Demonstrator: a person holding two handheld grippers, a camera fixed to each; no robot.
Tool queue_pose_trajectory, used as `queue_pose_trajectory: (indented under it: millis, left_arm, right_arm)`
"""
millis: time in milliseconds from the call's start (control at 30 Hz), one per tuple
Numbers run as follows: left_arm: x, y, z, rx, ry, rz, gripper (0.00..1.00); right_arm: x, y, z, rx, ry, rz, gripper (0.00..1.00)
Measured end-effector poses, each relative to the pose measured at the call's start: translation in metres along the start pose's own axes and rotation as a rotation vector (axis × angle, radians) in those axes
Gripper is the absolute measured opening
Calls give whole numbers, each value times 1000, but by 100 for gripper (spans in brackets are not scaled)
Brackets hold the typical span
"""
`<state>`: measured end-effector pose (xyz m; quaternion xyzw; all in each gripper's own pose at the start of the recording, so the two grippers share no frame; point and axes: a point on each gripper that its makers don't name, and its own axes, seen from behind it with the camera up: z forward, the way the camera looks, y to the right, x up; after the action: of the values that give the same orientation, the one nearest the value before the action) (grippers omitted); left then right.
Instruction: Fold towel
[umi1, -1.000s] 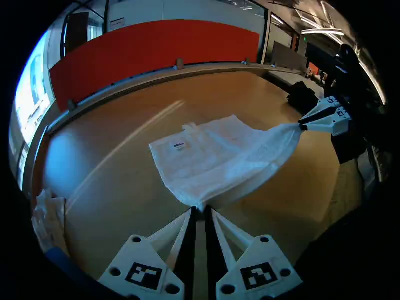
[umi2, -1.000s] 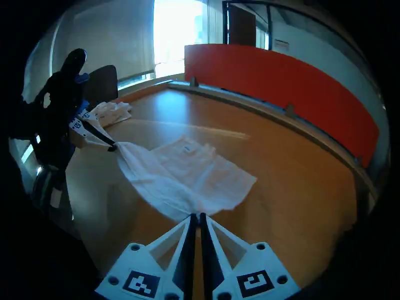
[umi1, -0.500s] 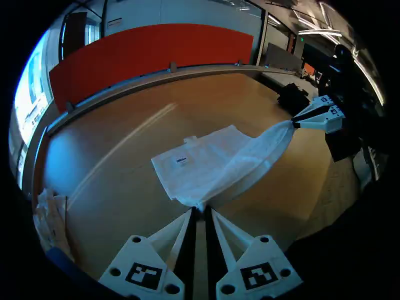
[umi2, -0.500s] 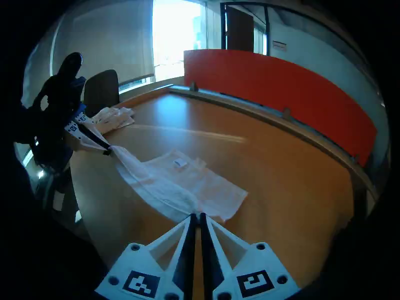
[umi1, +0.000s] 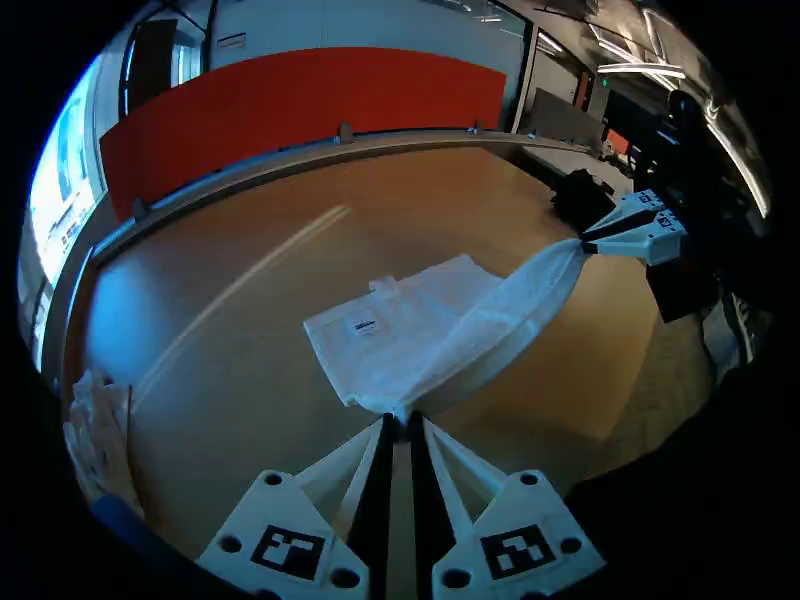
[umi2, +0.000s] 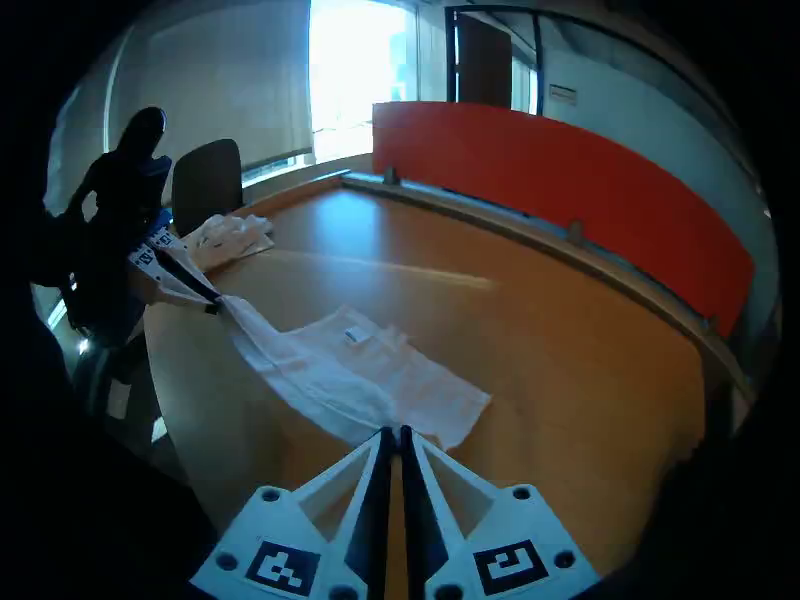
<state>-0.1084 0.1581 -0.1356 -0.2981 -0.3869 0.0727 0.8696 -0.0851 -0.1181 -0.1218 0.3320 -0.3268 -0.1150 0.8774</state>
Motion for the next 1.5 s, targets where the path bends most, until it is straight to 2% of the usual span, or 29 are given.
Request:
queue_pose_trajectory:
  millis: [367, 800, 1500]
  left_arm:
    - [6, -10, 20, -2, -4, -8, 12]
    - [19, -32, 60, 8, -15, 5, 12]
    - [8, -54, 107, 22, -66, -7, 12]
  right_arm:
    - [-3, 8, 18, -2, -25, 4, 6]
    - [-6, 34, 55, -11, -64, 22, 6]
    - [-34, 52, 95, -15, -134, 77, 6]
